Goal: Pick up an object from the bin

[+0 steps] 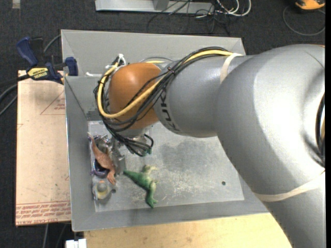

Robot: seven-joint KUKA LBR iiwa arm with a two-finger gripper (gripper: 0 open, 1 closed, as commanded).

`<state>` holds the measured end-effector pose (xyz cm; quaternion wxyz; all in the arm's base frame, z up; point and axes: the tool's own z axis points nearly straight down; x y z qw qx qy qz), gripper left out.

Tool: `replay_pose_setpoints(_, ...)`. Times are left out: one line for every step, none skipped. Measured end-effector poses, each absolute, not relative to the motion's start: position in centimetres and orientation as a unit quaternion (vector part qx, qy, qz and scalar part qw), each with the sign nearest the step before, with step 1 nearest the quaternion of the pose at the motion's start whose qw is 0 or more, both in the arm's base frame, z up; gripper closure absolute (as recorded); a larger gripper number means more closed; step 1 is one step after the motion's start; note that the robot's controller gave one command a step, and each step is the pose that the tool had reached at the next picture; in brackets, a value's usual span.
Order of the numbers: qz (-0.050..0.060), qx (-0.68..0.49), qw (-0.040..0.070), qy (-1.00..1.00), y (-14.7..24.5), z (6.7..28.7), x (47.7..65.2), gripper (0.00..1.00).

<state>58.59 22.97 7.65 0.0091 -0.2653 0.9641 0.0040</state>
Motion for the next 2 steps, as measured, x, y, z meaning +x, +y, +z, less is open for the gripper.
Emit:
replay_pose_setpoints(0.004, -0.265, 0.009, 0.964, 22.96, 7.64, 58.6, 1.0)
replay_pose_setpoints(0.005, -0.256, 0.015, 0.966, 23.3, 7.63, 59.56, 1.0)
